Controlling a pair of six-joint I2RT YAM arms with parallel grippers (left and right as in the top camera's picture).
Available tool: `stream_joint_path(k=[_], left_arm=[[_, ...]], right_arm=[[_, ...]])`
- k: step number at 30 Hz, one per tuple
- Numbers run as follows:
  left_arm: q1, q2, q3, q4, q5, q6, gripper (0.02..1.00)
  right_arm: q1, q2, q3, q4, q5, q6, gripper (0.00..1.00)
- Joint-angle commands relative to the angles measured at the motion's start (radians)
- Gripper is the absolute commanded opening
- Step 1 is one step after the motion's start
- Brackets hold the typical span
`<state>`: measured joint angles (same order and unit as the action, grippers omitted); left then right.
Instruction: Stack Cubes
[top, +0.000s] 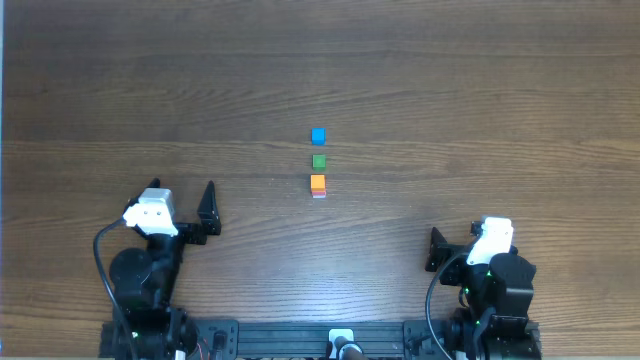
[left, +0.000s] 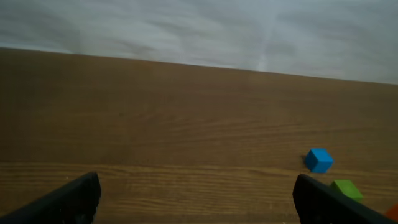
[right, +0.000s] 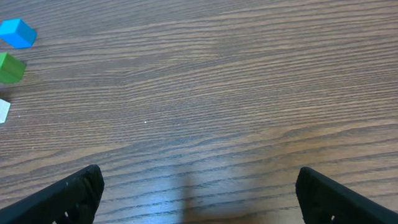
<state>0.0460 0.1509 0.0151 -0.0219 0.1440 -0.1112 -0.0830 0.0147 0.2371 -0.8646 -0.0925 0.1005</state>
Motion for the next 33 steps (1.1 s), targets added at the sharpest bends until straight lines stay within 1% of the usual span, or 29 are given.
stream_joint_path(k=[1,8,24,33], left_arm=[[-0.005,0.003,-0.008,0.013,-0.015,0.026,0.996],[-0.005,0.003,-0.009,-0.044,-0.016,0.026,0.998],[-0.005,0.005,-0.009,-0.042,-0.019,0.026,0.998],[-0.022,-0.068,-0.008,-0.041,-0.011,0.025,1.000]], right_arm=[[-0.005,-0.009,-0.003,0.000,-0.004,-0.005,0.993],[-0.005,-0.009,-0.003,0.000,-0.004,-0.005,0.993],[-0.005,-0.009,-0.003,0.000,-0.004,-0.005,0.993],[-0.005,-0.009,-0.003,0.000,-0.004,-0.005,0.991]])
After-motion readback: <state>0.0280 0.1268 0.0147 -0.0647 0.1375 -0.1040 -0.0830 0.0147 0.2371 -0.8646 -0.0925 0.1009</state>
